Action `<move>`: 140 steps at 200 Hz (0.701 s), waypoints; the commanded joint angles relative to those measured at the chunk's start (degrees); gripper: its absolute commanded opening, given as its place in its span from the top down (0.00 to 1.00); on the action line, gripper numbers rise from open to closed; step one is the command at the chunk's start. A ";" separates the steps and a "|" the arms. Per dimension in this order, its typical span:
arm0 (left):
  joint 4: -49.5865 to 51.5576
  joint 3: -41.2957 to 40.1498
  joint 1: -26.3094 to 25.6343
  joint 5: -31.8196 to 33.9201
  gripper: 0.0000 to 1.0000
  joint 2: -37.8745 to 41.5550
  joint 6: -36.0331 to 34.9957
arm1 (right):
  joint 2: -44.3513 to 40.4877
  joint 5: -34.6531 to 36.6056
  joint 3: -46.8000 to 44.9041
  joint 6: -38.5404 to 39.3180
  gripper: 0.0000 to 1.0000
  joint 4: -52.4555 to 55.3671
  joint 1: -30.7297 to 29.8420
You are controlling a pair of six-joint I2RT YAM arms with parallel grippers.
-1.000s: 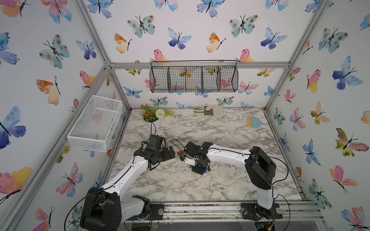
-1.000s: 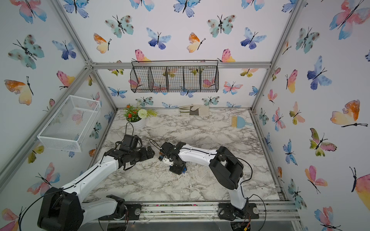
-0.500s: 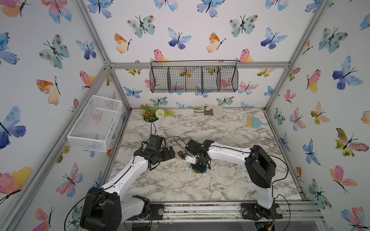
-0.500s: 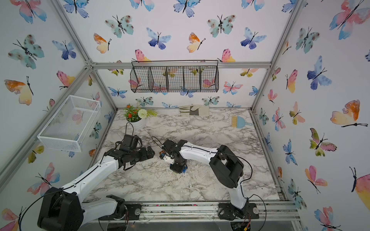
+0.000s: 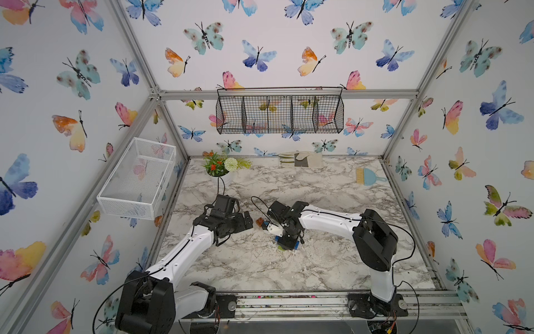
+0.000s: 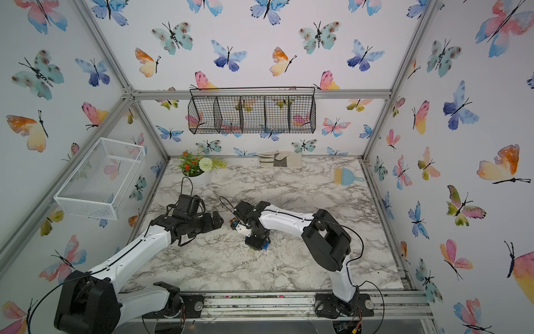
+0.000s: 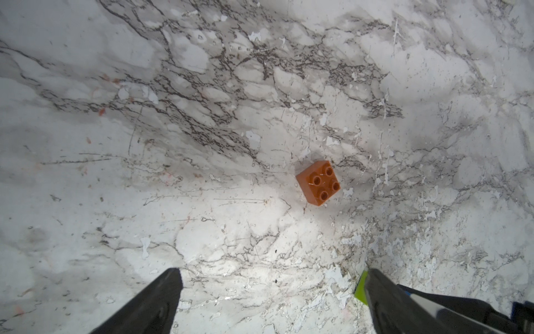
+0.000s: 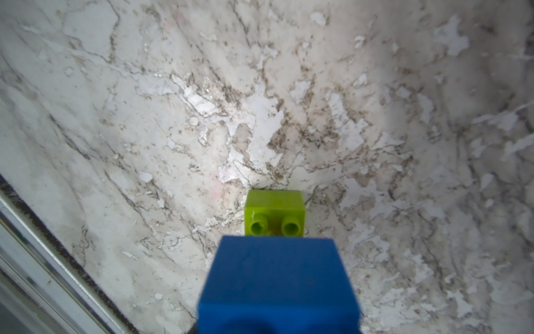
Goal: Assemble the letter y with lego
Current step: Assemble the lego brick with the lego brick.
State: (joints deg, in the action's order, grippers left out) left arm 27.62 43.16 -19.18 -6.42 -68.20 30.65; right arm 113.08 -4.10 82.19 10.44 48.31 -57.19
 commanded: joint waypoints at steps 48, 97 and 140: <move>-0.52 -0.54 0.37 -0.81 0.00 0.18 -0.07 | 3.35 4.36 -2.45 -1.34 0.65 -3.49 -1.15; -0.37 -0.62 0.52 -0.59 0.00 0.41 -0.07 | 3.37 4.13 -0.47 -1.74 0.60 -2.71 -1.35; -0.27 -0.62 0.47 -0.37 0.00 0.56 -0.07 | 3.71 4.47 0.24 -2.00 0.57 -2.35 -1.35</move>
State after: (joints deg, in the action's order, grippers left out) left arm 27.22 43.16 -19.11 -6.46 -68.20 30.65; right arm 115.55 -0.84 82.13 9.34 45.78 -58.52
